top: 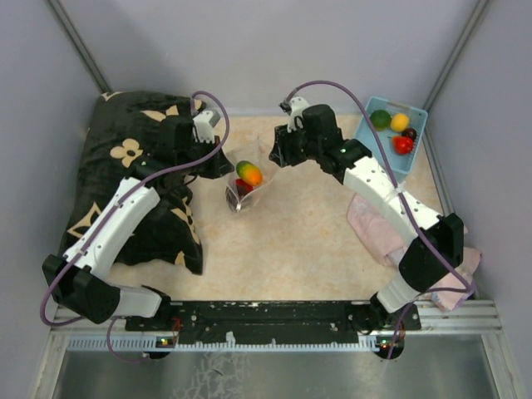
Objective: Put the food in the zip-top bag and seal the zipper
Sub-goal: Pick up the fake fruit from the bin.
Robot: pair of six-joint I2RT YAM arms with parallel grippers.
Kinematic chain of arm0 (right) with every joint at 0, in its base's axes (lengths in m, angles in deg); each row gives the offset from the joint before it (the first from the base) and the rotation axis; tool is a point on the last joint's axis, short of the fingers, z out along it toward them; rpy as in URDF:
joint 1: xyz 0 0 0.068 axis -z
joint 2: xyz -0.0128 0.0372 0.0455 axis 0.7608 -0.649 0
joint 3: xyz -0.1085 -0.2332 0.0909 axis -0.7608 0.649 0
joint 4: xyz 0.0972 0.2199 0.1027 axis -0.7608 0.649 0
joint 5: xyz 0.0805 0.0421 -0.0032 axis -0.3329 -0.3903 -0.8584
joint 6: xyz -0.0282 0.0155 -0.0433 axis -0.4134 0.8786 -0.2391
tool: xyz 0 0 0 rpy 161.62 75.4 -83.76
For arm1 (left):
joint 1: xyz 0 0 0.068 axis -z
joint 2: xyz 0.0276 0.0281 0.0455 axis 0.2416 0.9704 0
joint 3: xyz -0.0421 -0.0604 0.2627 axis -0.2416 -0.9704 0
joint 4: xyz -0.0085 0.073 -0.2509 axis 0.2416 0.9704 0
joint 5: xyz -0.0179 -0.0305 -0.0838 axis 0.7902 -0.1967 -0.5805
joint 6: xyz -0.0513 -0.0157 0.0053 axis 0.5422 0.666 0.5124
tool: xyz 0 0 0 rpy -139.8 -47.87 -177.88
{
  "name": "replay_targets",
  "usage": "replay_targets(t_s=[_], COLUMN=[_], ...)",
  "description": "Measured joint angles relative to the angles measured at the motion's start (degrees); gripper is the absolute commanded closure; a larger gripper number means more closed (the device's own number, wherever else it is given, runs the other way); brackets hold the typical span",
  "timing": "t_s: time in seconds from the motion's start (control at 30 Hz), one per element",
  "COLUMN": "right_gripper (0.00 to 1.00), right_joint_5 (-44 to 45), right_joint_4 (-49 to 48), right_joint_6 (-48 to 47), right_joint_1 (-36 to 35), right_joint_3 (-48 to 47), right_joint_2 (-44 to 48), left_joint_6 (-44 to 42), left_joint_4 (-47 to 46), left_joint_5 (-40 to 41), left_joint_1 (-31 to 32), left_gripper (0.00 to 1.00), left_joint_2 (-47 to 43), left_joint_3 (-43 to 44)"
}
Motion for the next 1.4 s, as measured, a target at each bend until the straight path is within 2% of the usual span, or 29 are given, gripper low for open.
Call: replay_targets(t_s=[0.27, 0.53, 0.67, 0.83, 1.0, 1.23, 1.4], right_gripper=[0.45, 0.44, 0.44, 0.44, 0.44, 0.39, 0.38], right_joint_5=[-3.1, -7.5, -7.0, 0.9, 10.4, 20.5, 24.2], right_joint_4=[2.2, 3.7, 2.4, -0.3, -3.2, -7.9, -7.4], right_joint_6=[-2.9, -4.5, -4.7, -4.5, -3.8, -3.0, -3.7], right_joint_1=[0.9, 3.3, 8.3, 16.9, 23.0, 29.2, 32.5], right_joint_3=[0.0, 0.0, 2.3, 7.0, 10.1, 10.2, 3.6], right_joint_2=[0.4, 5.2, 8.9, 10.4, 7.8, -1.0, -11.7], left_joint_6=[0.0, 0.0, 0.0, 0.0, 0.0, 0.0, 0.0], left_joint_4=[0.0, 0.0, 0.0, 0.0, 0.0, 0.0, 0.0], left_joint_5=[0.0, 0.0, 0.0, 0.0, -0.1, -0.4, -0.8], left_joint_1=[0.0, 0.0, 0.0, 0.0, 0.0, -0.1, -0.6], left_gripper=[1.0, 1.0, 1.0, 1.0, 1.0, 1.0, 1.0], left_joint_2=[0.0, 0.1, 0.2, 0.3, 0.6, 1.0, 1.2], left_joint_3=[-0.2, -0.2, -0.2, -0.2, -0.2, -0.2, -0.2])
